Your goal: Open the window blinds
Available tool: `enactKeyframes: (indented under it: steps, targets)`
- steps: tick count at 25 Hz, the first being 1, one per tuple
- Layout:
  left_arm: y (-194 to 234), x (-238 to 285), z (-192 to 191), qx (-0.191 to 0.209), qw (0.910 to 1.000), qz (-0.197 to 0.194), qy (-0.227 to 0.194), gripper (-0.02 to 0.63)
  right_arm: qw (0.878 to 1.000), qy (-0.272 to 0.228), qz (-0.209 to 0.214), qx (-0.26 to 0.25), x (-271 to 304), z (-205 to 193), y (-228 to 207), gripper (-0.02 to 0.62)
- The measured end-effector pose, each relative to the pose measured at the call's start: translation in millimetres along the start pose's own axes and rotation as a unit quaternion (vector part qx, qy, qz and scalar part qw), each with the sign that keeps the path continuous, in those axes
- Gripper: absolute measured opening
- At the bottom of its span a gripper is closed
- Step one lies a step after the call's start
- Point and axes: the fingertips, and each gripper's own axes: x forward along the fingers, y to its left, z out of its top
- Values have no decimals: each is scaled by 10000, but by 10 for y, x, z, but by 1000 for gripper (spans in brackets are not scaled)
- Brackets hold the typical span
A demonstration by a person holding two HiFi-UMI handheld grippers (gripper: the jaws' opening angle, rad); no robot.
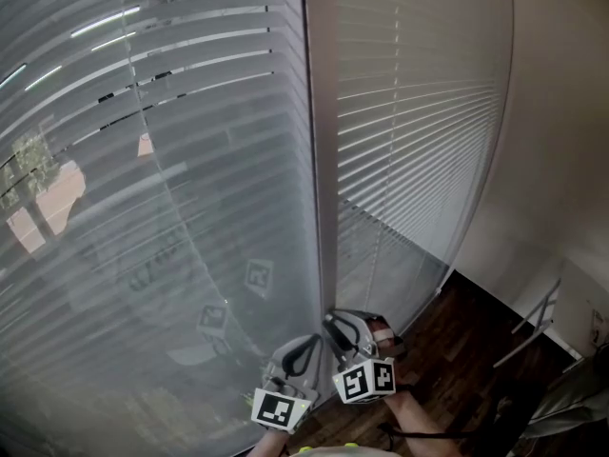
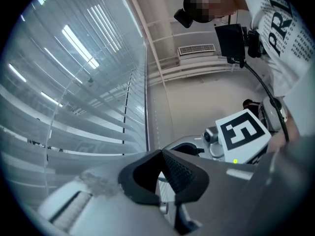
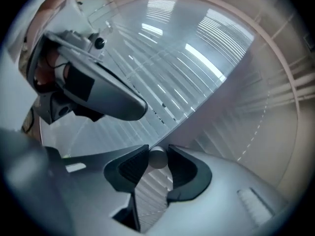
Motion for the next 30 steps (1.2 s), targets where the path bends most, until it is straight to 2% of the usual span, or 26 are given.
enactKeyframes:
  steps: [6,11,15,20,22,25,30]
  targets:
    - [-3,17,-2,-44,10000,51,18,-6,9890,-148,143,1465,-9,-9,-65,129]
    - [-7,17,-2,-2,10000,91,10,-6,9597,-313,294,2777,-17,-32,-113,129]
    - [-6,19,-8,-23,9999,107,22,-6,9478,-266,268,3166,-17,-49,-124,129]
    - [-12,28,-21,-42,9999,91,15,-6,9171,-371,383,3951,-9,-101,-158,129]
    - [-15,33,-29,-56,10000,80,19,-6,9088,-410,424,4130,-9,-106,-163,129]
    - [-19,42,-31,-71,10000,60,22,-6,9117,-433,455,4061,-5,-103,-165,130]
    - [-12,45,-18,-68,10000,28,-7,-6,9499,-265,439,3082,-2,-55,-121,133]
